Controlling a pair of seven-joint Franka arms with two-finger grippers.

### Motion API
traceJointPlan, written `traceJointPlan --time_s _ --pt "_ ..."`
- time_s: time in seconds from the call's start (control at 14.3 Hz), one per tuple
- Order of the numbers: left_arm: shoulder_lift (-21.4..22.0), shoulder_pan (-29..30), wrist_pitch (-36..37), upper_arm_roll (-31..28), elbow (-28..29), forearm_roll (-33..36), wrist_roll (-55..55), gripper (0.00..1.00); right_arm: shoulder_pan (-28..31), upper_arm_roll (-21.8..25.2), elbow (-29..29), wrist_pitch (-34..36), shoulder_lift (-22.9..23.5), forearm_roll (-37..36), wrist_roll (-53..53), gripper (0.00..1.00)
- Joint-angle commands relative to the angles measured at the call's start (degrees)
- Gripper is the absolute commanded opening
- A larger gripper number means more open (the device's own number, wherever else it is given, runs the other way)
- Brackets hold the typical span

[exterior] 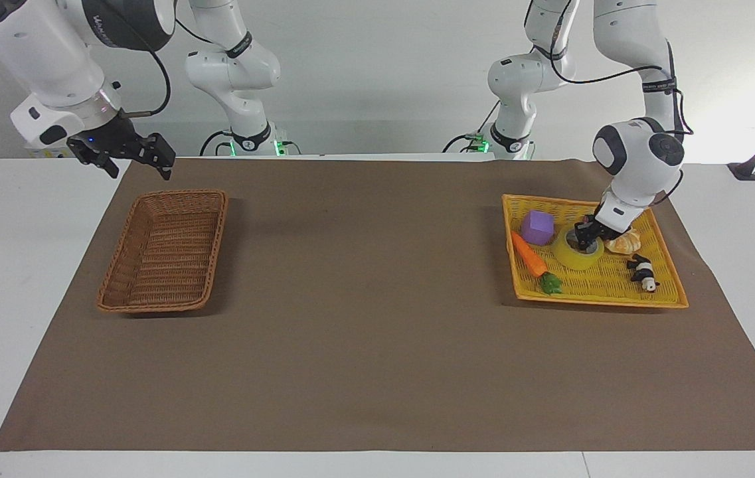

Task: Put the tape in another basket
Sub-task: 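Reach the left gripper down into the yellow basket and grasp the tape roll, then lift the tape with the left gripper while the right gripper reaches out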

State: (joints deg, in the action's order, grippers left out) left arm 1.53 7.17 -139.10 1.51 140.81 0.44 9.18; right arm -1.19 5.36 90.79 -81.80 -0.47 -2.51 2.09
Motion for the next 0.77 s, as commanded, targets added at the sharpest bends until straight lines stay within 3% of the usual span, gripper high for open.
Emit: traceJointPlan --time_s 0.0,0.28,0.42,0.49,0.7 --pt "-3.11 -0.85 4.24 0.07 -6.92 -0.17 4.35 0.00 0.49 -0.43 1.85 -0.73 -1.55 -0.21 1.43 1.00" --pt "-6.70 -1.37 19.27 0.50 -24.13 -0.61 3.40 0.00 0.49 -0.43 1.85 -0.73 -1.55 -0.30 1.43 1.00" --pt "-8.12 -7.49 27.09 0.42 -32.49 -2.79 -3.15 0.00 0.49 -0.43 1.85 -0.73 -1.55 -0.21 1.43 1.00" --pt "-8.56 -11.01 29.39 0.42 -35.58 -6.03 -11.47 0.00 0.49 -0.43 1.85 -0.73 -1.55 -0.21 1.43 1.00" --pt "-10.49 -24.36 28.98 0.59 -41.31 -12.64 -33.83 0.00 0.49 -0.43 1.85 -0.73 -1.55 -0.21 1.43 1.00"
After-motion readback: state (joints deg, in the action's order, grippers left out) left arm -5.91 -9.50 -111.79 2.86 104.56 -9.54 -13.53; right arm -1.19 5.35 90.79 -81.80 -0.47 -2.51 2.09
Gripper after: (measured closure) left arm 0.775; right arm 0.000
